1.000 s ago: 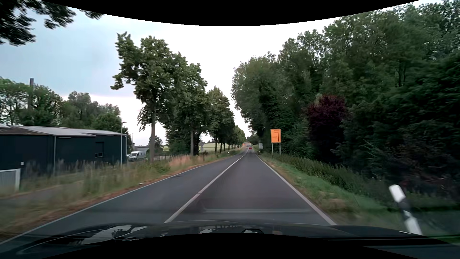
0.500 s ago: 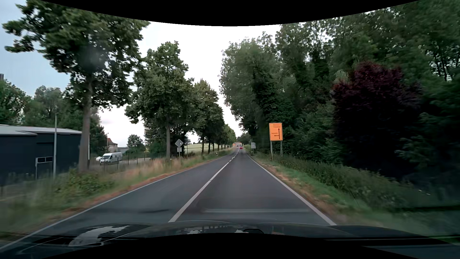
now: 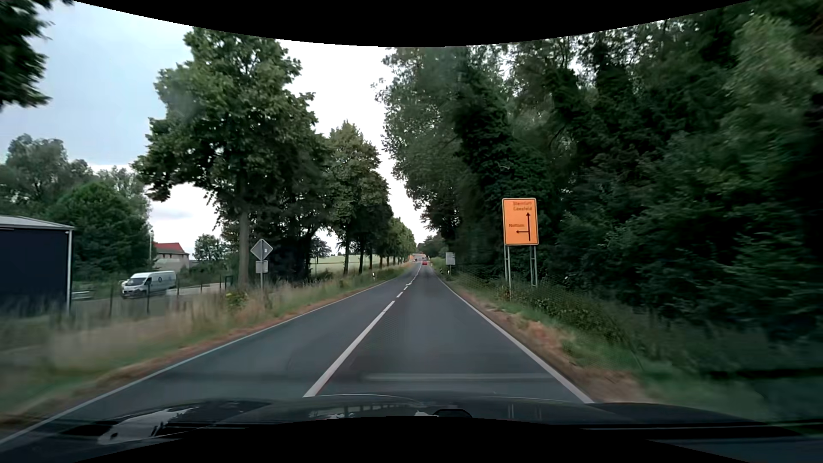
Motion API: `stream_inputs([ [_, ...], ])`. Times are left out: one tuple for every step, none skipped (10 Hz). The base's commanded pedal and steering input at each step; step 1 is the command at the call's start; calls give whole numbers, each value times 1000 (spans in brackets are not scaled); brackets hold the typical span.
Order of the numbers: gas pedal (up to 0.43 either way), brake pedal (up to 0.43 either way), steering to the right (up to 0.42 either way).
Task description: Follow the waypoints while adhering to traffic rules and regulations
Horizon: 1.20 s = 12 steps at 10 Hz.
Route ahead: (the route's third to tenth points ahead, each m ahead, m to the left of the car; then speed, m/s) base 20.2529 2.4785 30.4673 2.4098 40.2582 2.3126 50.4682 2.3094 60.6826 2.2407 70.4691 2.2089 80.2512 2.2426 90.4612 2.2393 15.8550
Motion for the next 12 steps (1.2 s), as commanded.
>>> stream_inputs([
  [441,0,5],
  [480,0,4],
  [500,0,5],
  [512,0,4],
  [512,0,5],
  [512,0,4],
  [512,0,-1],
  [520,0,-3],
  [531,0,-3],
  [531,0,-3],
  [539,0,-4],
  [551,0,-5],
])
